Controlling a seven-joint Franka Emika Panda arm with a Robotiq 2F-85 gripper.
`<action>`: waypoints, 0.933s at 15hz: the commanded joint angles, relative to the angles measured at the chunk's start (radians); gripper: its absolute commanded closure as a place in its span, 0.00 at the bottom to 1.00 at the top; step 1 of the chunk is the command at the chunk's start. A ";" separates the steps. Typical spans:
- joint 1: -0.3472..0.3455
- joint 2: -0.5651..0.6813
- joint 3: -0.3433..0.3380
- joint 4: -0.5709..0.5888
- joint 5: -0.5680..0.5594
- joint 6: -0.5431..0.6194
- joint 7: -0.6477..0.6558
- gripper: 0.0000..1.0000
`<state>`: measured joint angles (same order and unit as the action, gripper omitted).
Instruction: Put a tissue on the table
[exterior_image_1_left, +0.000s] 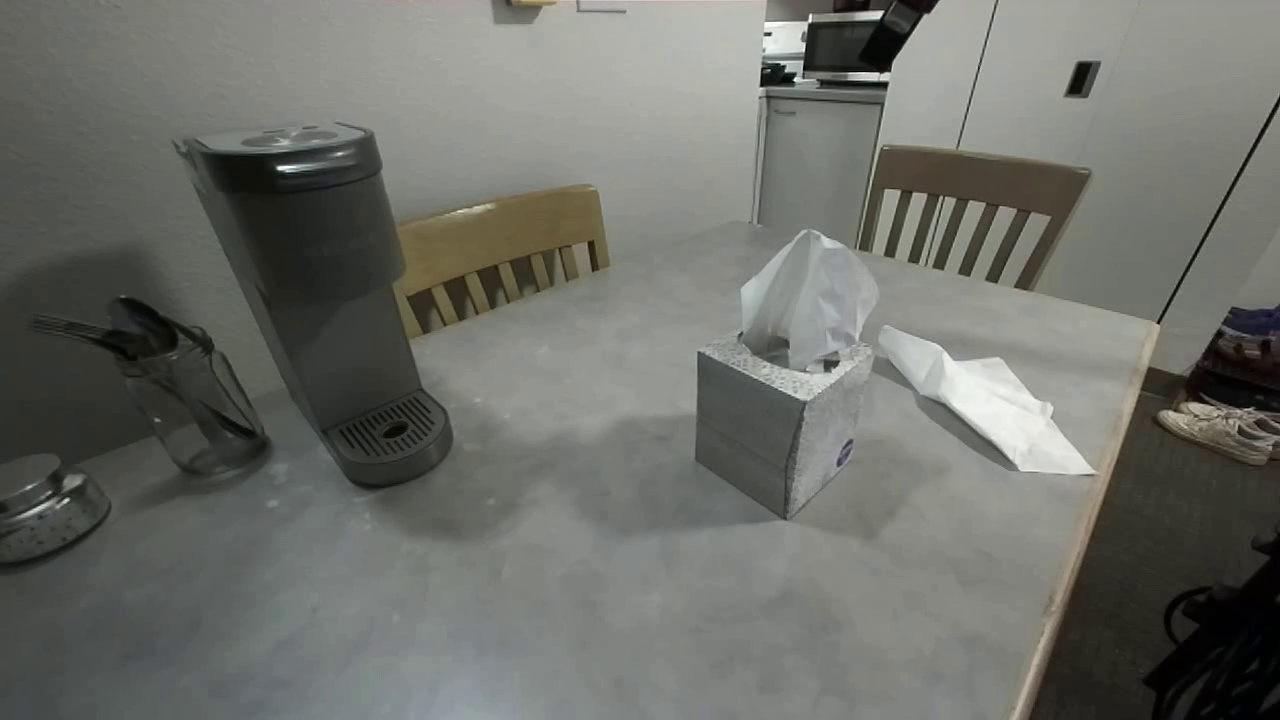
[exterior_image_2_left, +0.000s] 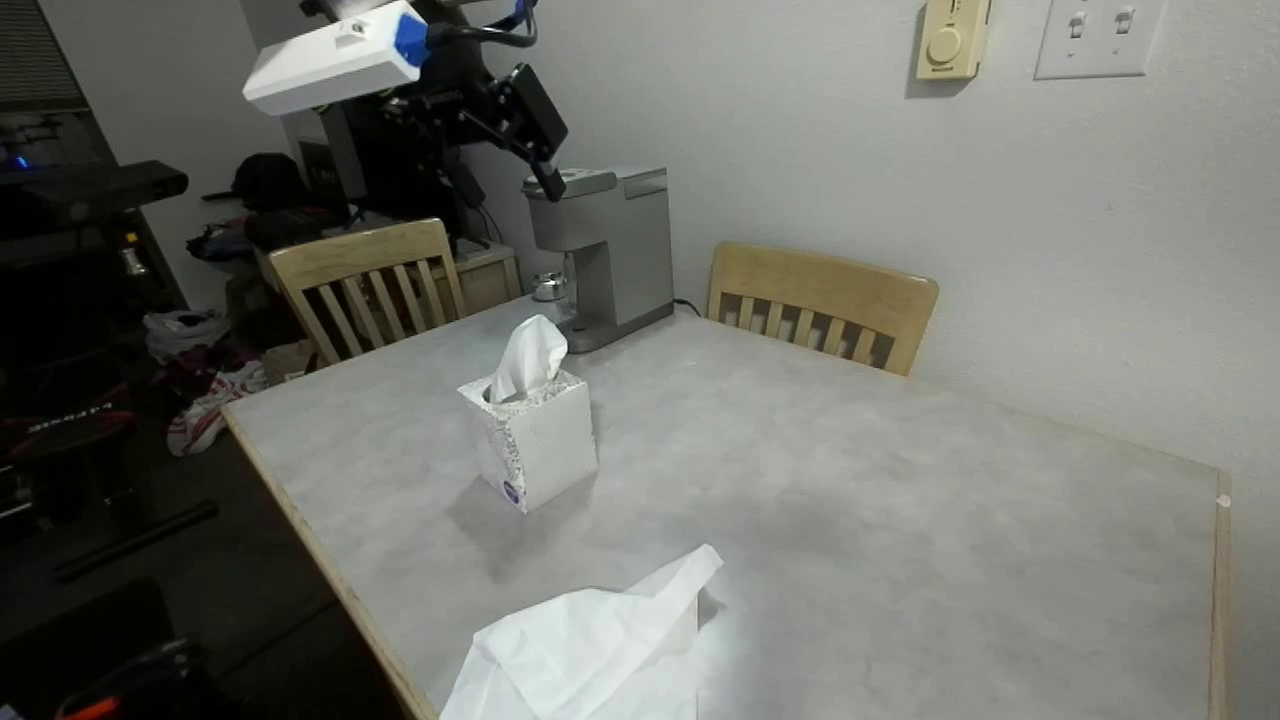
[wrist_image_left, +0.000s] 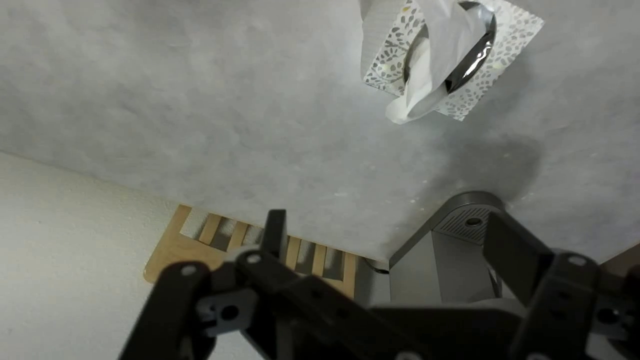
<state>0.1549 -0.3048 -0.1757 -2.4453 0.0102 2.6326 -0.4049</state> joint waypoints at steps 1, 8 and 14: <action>-0.030 -0.001 0.025 -0.013 0.015 0.010 -0.004 0.00; -0.032 0.051 0.043 -0.007 0.011 0.029 0.033 0.00; -0.043 0.159 0.082 0.054 -0.009 0.070 0.080 0.00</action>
<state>0.1448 -0.2274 -0.1335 -2.4402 0.0097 2.6570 -0.3522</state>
